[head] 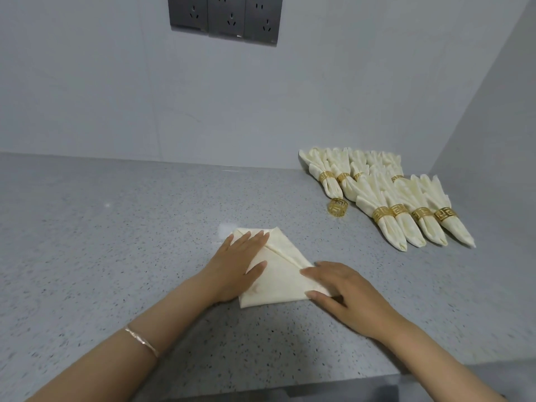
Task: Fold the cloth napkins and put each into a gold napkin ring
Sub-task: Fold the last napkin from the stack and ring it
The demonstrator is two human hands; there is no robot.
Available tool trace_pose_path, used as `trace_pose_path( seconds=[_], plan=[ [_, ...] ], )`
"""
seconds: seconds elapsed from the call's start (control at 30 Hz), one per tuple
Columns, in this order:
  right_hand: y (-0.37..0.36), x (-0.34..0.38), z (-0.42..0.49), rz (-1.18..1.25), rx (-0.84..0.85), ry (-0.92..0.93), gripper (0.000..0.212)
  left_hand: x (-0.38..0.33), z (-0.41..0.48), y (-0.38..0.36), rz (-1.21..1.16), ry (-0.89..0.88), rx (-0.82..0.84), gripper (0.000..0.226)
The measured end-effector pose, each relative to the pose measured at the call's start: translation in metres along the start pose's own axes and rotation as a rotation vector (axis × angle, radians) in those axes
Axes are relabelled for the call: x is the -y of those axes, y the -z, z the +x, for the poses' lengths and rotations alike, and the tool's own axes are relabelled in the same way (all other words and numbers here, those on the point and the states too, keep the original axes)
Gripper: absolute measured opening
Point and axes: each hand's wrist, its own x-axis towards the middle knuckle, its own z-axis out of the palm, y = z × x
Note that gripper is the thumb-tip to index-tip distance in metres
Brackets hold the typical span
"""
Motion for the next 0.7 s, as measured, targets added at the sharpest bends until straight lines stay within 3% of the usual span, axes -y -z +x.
trace_pose_path(
  seconds=[0.37,0.63,0.7],
  plan=[
    [0.001,0.010,0.009,-0.139,0.003,0.090,0.041,0.010,-0.050,0.028,0.087,-0.120,0.073,0.083],
    [0.000,0.010,0.011,-0.118,-0.015,0.039,0.035,0.003,-0.047,0.031,0.095,-0.107,0.008,0.043],
    [0.002,0.012,0.014,-0.090,-0.032,0.010,0.036,0.007,-0.041,0.028,0.041,-0.078,-0.033,0.044]
  ],
)
